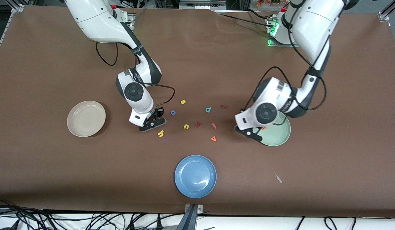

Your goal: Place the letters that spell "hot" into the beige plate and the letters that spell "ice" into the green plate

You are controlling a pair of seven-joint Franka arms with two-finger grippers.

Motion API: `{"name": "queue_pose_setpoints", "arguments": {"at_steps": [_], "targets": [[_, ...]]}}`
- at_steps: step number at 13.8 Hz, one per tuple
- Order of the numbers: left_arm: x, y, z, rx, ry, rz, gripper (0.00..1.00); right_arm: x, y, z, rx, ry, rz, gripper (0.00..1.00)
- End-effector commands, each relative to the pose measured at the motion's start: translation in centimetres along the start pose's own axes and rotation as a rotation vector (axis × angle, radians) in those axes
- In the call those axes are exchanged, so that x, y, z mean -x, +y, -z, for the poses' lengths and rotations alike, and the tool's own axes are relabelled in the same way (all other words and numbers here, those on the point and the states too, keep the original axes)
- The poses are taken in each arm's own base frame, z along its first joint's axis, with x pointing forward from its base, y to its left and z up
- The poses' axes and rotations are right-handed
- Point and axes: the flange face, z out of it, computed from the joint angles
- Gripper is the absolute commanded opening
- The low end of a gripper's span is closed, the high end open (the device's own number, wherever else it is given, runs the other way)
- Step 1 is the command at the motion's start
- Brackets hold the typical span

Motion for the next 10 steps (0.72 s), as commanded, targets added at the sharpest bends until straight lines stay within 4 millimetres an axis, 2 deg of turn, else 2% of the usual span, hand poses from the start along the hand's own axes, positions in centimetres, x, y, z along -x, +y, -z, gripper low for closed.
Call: {"name": "queue_pose_setpoints", "arguments": {"at_steps": [1,2,4,6,8,10], "targets": [[1.2,-4.9,-0.6,0.005,-0.026,-0.081,0.00,-0.6,0.9,1.6,-0.031,-0.038,-0.043,0.00],[1.5,-6.7,-0.9,0.016,-0.030,-0.090,0.00,-0.7,1.7,2.8,-0.027,-0.058,-0.051,0.00],[2.0,-9.3,-2.4,0.033,-0.048,-0.108,0.00,-0.5,4.9,4.0,-0.005,-0.060,-0.074,0.00],[2.3,-9.7,-4.4,0.027,-0.061,-0.113,0.02,0.3,9.3,4.8,0.026,-0.086,-0.055,0.00],[2.8,-10.1,-6.3,0.012,-0.059,-0.119,0.03,1.8,12.8,6.0,0.047,-0.095,-0.089,0.00],[3.0,-9.9,-7.0,0.015,-0.066,-0.121,0.07,4.0,17.1,6.5,0.069,-0.113,-0.147,0.00]]}}
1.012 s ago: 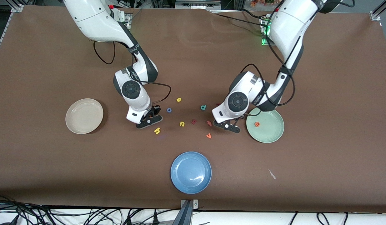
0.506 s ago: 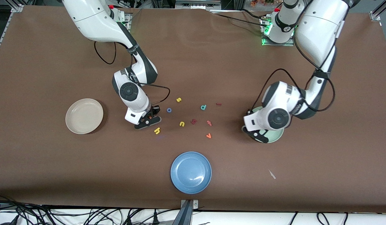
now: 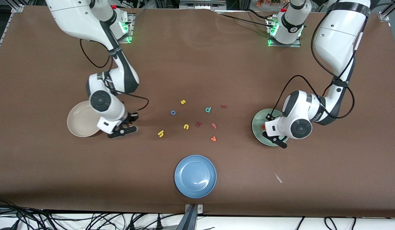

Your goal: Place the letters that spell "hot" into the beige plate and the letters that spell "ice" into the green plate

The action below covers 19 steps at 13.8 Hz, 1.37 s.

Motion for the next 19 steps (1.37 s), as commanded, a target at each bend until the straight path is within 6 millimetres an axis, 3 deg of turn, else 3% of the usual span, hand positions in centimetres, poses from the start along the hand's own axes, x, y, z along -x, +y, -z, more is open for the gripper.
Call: {"name": "queue_pose_setpoints", "arguments": {"at_steps": [1,2,3,4,7,8,9,11,15,17,19], "targets": [[0.4,0.1,-0.3,-0.025,-0.001,-0.029,0.11,3.0,4.5,1.0,-0.003,-0.019,-0.044,0.00],[0.5,0.0,-0.2,-0.026,0.000,-0.028,0.39,3.3,5.9,0.8,0.004,-0.024,-0.066,0.00],[0.5,-0.1,-0.1,-0.027,0.000,-0.027,0.79,3.5,7.8,0.7,0.015,-0.025,-0.096,0.00],[0.6,0.0,0.4,-0.028,0.001,-0.027,1.00,3.7,9.3,0.4,0.022,-0.030,-0.122,0.00],[1.0,1.7,4.0,-0.034,0.006,-0.022,1.00,5.5,14.4,-1.4,0.023,-0.050,-0.208,0.00],[1.0,3.4,5.5,-0.040,0.015,-0.021,1.00,5.7,15.4,-1.9,0.022,-0.050,-0.226,0.00],[0.7,5.5,6.4,-0.031,0.030,0.014,1.00,5.9,16.1,-2.4,0.011,-0.055,-0.251,0.06],[-0.2,9.9,6.6,-0.021,0.040,0.067,1.00,5.7,16.7,-2.2,0.002,-0.056,-0.274,0.96],[-1.7,17.6,7.1,-0.054,0.066,0.012,1.00,4.8,16.8,-0.7,-0.001,-0.079,-0.249,1.00],[-1.8,19.6,6.9,-0.023,0.069,0.043,1.00,4.1,15.9,0.2,-0.023,-0.095,-0.272,1.00],[-2.2,21.8,5.8,-0.026,0.076,0.089,1.00,3.3,14.0,0.1,-0.125,-0.089,-0.431,1.00]]}}
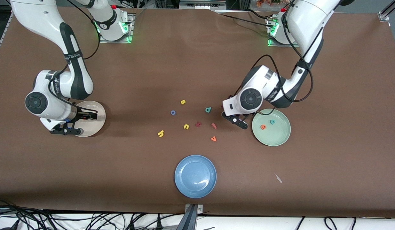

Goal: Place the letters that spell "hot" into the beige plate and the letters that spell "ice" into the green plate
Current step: 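Release the orange letter on the beige plate with the right gripper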

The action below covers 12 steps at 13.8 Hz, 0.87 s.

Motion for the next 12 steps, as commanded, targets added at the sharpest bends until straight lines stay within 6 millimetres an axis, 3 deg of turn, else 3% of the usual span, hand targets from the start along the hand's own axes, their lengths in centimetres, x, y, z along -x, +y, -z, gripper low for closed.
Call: {"name": "queue_pose_setpoints", "arguments": {"at_steps": [1,2,7,10,12], "targets": [[-0.3,1.5,-0.5,0.008,0.031,0.027,1.00,-0.8,-3.8,0.2,-0.089,-0.014,-0.109,1.00],[-0.4,2.4,-0.9,0.006,0.027,-0.012,1.00,-1.3,-5.2,0.3,-0.093,-0.011,-0.146,1.00],[-0.2,4.2,-1.3,-0.005,0.020,-0.292,1.00,-2.8,-17.2,0.4,-0.106,0.016,-0.458,1.00],[-0.1,5.3,-1.9,-0.017,0.021,-0.471,0.99,-3.7,-20.0,0.3,-0.119,0.026,-0.610,1.00],[-0.1,5.2,-3.4,-0.083,0.008,-0.606,0.98,-3.2,-22.8,-0.2,-0.136,0.010,-0.704,1.00]]}}
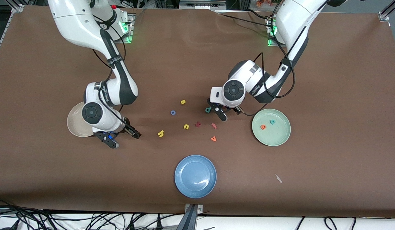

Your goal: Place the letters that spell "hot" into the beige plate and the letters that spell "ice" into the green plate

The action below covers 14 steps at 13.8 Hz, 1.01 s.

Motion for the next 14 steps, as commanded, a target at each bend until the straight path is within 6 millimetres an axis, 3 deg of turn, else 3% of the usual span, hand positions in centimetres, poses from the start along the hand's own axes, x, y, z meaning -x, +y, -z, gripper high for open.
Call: {"name": "queue_pose_setpoints", "arguments": {"at_steps": [1,4,7,9,14], "targets": [[0.0,0.2,-1.7,-0.077,-0.023,-0.190,0.97,1.4,-2.9,-0.8,-0.028,-0.020,-0.159,1.00],[-0.1,0.6,-4.1,-0.111,0.038,-0.334,0.94,4.5,-5.6,-1.8,-0.063,0.002,-0.296,1.00],[-0.5,0.6,-5.0,-0.120,0.064,-0.469,0.90,6.4,-6.9,-3.1,-0.087,0.016,-0.381,1.00],[-0.6,0.7,-5.4,-0.128,0.068,-0.510,0.82,8.4,-8.1,-4.5,-0.093,0.026,-0.405,1.00],[-1.1,1.2,-6.0,-0.154,0.074,-0.546,0.68,8.6,-9.2,-6.0,-0.098,0.032,-0.412,0.99]]}}
